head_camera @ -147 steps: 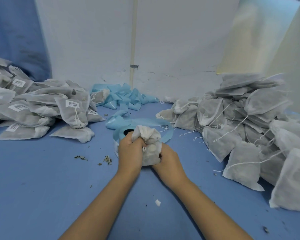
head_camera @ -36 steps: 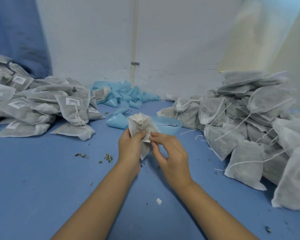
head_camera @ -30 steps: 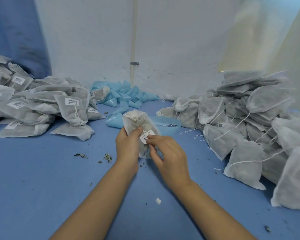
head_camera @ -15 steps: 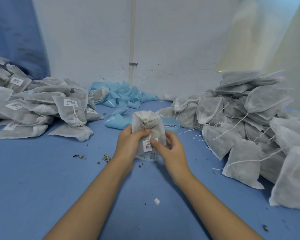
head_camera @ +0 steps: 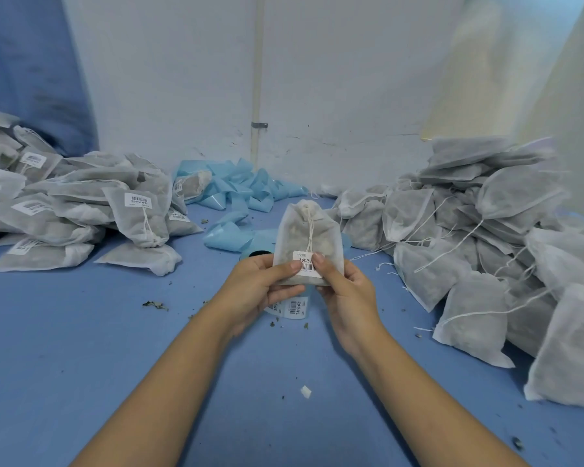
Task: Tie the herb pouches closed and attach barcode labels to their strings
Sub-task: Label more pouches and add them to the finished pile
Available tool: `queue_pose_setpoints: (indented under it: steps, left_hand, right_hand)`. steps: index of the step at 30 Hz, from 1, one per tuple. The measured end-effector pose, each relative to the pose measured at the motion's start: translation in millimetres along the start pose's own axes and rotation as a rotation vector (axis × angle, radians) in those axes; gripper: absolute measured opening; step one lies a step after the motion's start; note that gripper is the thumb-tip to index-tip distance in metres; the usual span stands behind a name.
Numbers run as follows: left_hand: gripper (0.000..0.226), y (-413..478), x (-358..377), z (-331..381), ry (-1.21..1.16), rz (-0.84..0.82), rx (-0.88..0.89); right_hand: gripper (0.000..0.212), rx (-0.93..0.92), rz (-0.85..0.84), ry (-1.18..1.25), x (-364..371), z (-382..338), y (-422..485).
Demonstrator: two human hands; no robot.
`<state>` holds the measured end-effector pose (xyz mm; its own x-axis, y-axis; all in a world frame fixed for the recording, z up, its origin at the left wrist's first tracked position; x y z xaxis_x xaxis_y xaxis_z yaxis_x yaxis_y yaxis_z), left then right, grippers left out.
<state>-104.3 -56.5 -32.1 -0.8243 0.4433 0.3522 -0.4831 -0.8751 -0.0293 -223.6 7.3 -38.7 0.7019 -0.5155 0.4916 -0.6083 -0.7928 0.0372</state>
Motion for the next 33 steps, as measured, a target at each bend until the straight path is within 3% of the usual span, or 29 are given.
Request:
queue_pose_setpoints:
  steps: [5,7,9,10,12,16,22,27,33]
  left_hand:
    - [0.01,-1.1,-8.6,16.6,0.305,0.17,0.124]
    - [0.011,1.5,-17.6,28.3,0.011,0.271,0.165]
    - [0.06,5.2,-28.9,38.5,-0.377,0.286,0.241]
    - [0.08,6.8,-34.5,41.0,-0.451,0.289,0.267]
    - [0.093,7.6,-37.4,41.1,-0.381,0.29,0.309]
    - [0.076,3.0,-24.0,26.6,-0.211,0.251,0.26]
    - [0.035,-9.4,21.3,11.9,-0.008,0.116,0.198]
    - [0.033,-16.9,58.0,-7.3,0.161,0.045,0.156]
    - [0.035,-10.8,87.6,-26.0,0.297,0.018,0.155]
  right_hand:
    - [0.013,0.04,0.013,0.005,-1.3,3.5,2.3]
    - [0.011,0.055,0.064,-0.045,-8.3,5.4,5.6]
    - [0.014,0.066,0.085,-0.083,-13.5,7.7,8.0]
    - [0.014,0.073,0.09,-0.088,-15.0,8.9,9.2]
    - [0.013,0.092,0.1,-0.089,-17.2,11.9,11.1]
    - [0.009,0.065,0.127,-0.132,-19.4,14.8,14.1]
    - [0.032,-0.15,0.451,-0.294,-42.4,1.1,27.9]
    - [0.052,-0.264,0.802,-0.36,-71.5,-16.8,33.9]
    - [0.063,-0.27,0.949,-0.341,-84.1,-25.9,34.8]
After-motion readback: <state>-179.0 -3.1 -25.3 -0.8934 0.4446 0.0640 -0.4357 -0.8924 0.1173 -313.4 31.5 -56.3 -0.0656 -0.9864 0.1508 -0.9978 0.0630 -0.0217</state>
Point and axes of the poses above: each hand's wrist, its own y-axis towards the middle knuckle, its own x-axis out of the palm, z = x × y, the point moved 4 cm from there along y, towards the middle knuckle, and after that the axes turned 10 degrees about z, right-handed, at the moved point
